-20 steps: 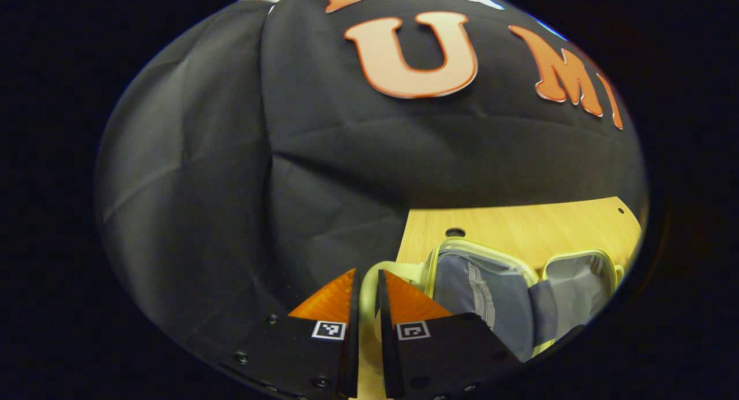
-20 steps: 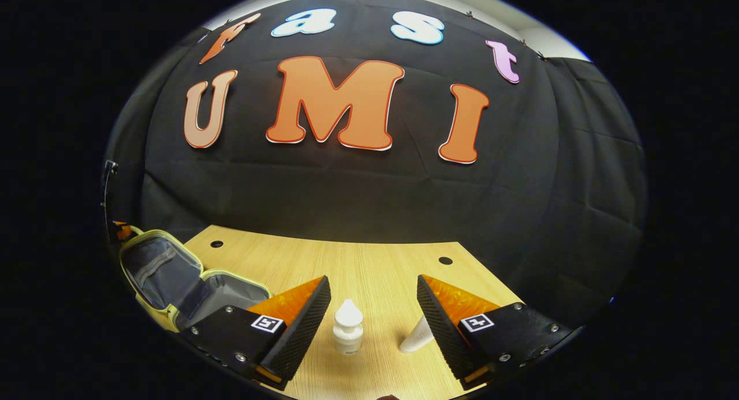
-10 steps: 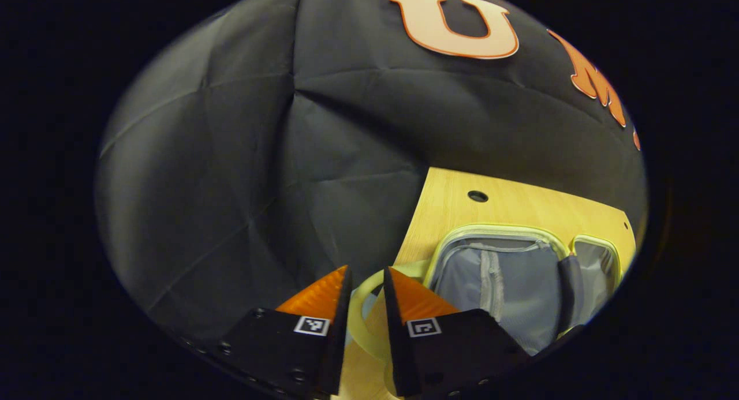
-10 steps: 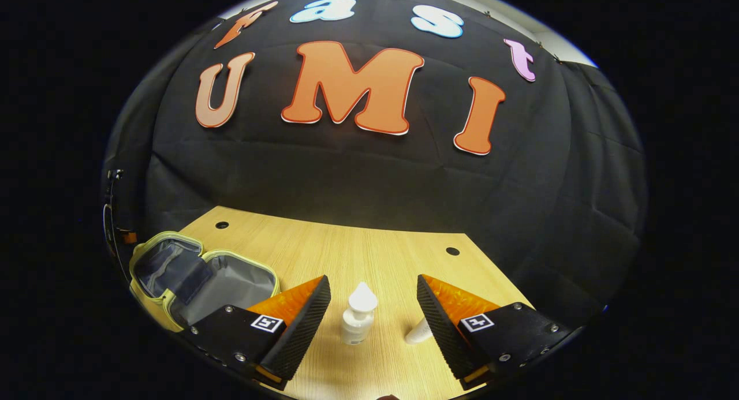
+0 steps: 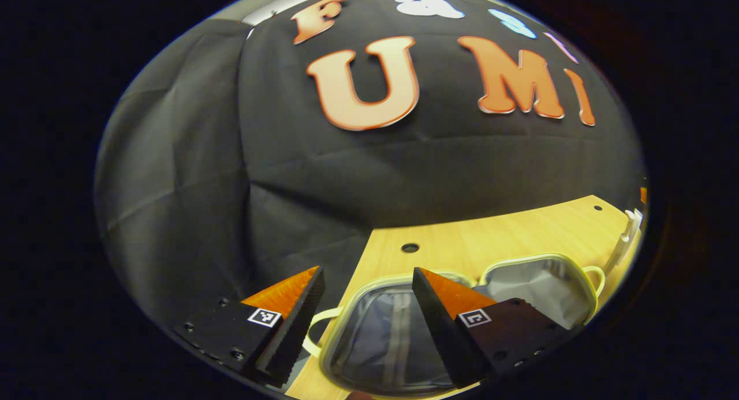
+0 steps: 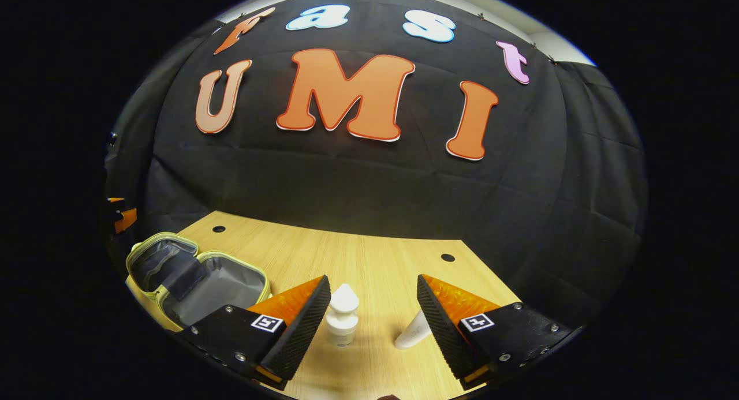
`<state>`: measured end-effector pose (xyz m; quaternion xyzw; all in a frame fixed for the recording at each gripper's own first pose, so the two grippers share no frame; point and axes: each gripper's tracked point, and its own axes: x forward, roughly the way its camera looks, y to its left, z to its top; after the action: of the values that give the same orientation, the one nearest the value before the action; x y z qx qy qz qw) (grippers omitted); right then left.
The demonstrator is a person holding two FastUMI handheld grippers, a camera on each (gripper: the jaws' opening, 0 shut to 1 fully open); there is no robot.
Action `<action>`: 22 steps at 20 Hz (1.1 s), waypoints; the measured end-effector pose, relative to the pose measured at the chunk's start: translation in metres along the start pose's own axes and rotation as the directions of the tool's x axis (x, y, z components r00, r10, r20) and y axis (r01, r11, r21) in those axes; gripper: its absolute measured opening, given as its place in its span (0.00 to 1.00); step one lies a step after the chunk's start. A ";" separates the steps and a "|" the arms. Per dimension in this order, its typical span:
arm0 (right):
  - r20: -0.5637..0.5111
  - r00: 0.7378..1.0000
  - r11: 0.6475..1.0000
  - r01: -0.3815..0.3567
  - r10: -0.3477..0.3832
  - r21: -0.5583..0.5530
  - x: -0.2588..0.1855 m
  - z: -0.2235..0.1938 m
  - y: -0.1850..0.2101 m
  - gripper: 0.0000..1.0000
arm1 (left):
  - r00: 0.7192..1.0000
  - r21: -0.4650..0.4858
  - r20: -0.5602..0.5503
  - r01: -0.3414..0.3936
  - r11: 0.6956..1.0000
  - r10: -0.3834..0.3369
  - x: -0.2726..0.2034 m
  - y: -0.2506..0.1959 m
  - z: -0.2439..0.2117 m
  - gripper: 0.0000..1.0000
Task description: First open the suitcase, pack the skin care products into it, and then close the suitcase.
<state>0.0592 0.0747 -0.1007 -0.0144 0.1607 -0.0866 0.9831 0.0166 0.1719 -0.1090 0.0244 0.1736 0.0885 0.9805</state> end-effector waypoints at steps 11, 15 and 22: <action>0.039 0.998 0.999 -0.050 0.050 0.001 0.013 -0.012 -0.062 0.96 | 0.949 0.089 0.157 0.261 0.961 -0.272 -0.057 -0.244 0.093 0.99; 0.021 0.998 0.998 -0.056 0.055 0.019 0.016 -0.027 -0.080 0.96 | 0.914 0.123 0.150 0.361 0.924 -0.377 -0.071 -0.321 0.097 0.99; -0.025 0.995 0.995 -0.098 0.098 0.030 0.026 -0.056 -0.095 0.96 | 0.869 0.117 0.091 0.476 0.872 -0.487 -0.074 -0.423 0.066 0.99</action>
<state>0.0500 -0.0231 -0.1565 0.0089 0.1729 -0.0408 0.9841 0.0409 -0.2580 -0.0553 0.0297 0.1201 -0.1683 0.9779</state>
